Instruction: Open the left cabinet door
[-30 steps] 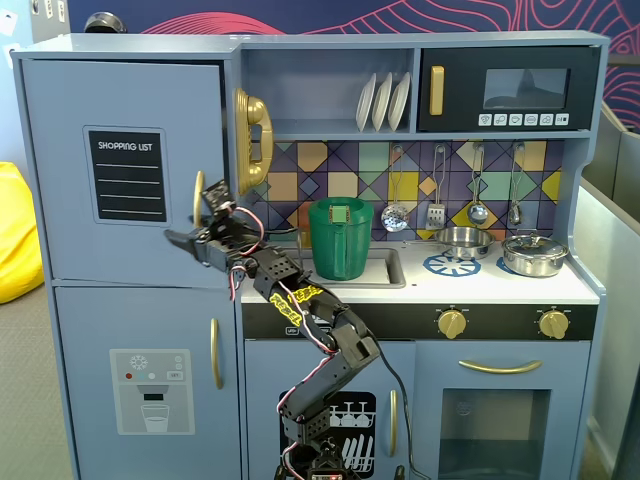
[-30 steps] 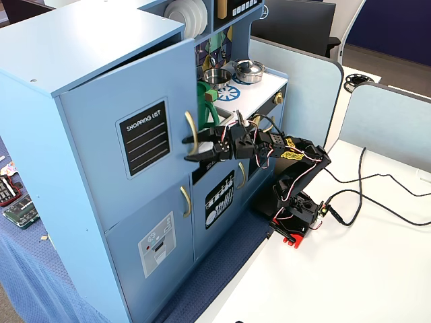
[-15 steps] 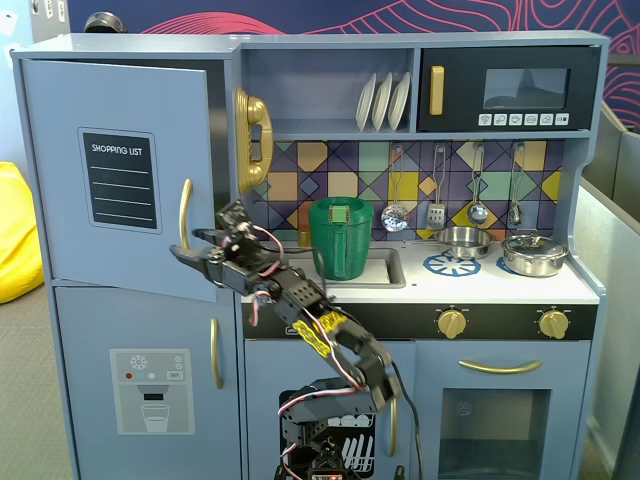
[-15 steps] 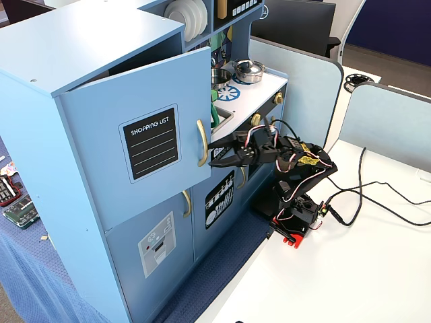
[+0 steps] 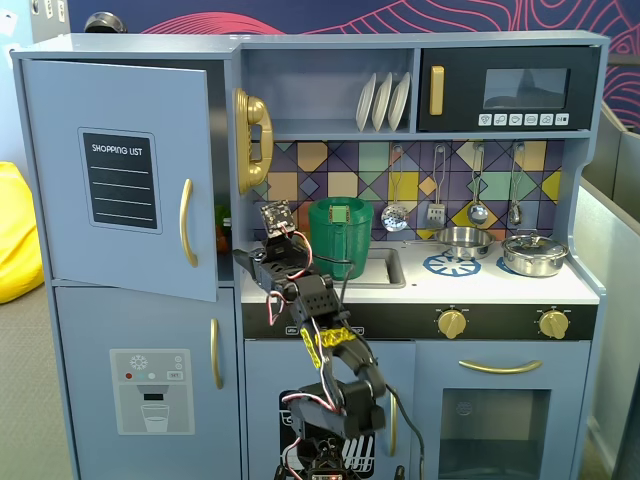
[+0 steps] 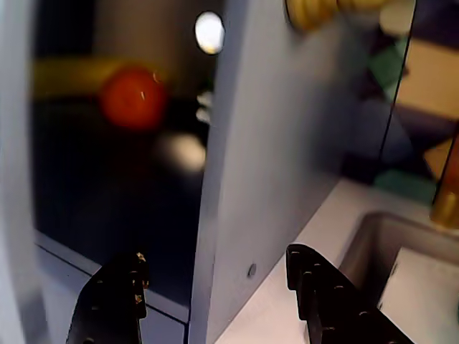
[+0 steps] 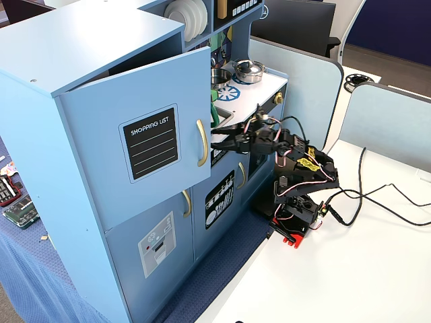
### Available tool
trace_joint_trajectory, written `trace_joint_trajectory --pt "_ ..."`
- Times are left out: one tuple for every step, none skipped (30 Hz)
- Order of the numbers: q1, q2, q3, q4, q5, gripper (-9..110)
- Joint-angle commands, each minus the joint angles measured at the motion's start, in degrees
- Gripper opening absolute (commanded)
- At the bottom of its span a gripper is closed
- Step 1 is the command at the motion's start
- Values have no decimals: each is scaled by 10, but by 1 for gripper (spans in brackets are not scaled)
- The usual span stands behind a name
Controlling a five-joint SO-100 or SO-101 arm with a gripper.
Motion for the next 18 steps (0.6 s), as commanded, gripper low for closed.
trace_joint_trajectory --pt "-28 -35 -41 -47 -15 17" --pt "-40 -40 -41 -55 -21 17" --pt "-52 -44 -41 -60 -29 16" --pt "-63 -47 -41 -61 -39 16" --pt "-77 -48 -41 -61 -48 16" --pt "-93 -49 -41 -61 -56 15" --pt "-109 -49 -40 -61 -68 14" --pt "-125 -47 -38 -61 -77 14" --pt "-139 -47 -36 -62 -83 14" --pt "-153 -45 -34 -62 -89 14" --pt "-165 -44 -33 -62 -96 14" --pt "-177 -43 -32 -62 -102 13" --pt "-187 -41 -32 -62 -107 13" --pt "-200 -40 -32 -62 -112 13" --pt "-213 -40 -32 -62 -113 12" --pt "-225 -39 -33 -62 -116 12" --pt "-238 -37 -33 -62 -120 12" --pt "-252 -35 -32 -62 -124 12"
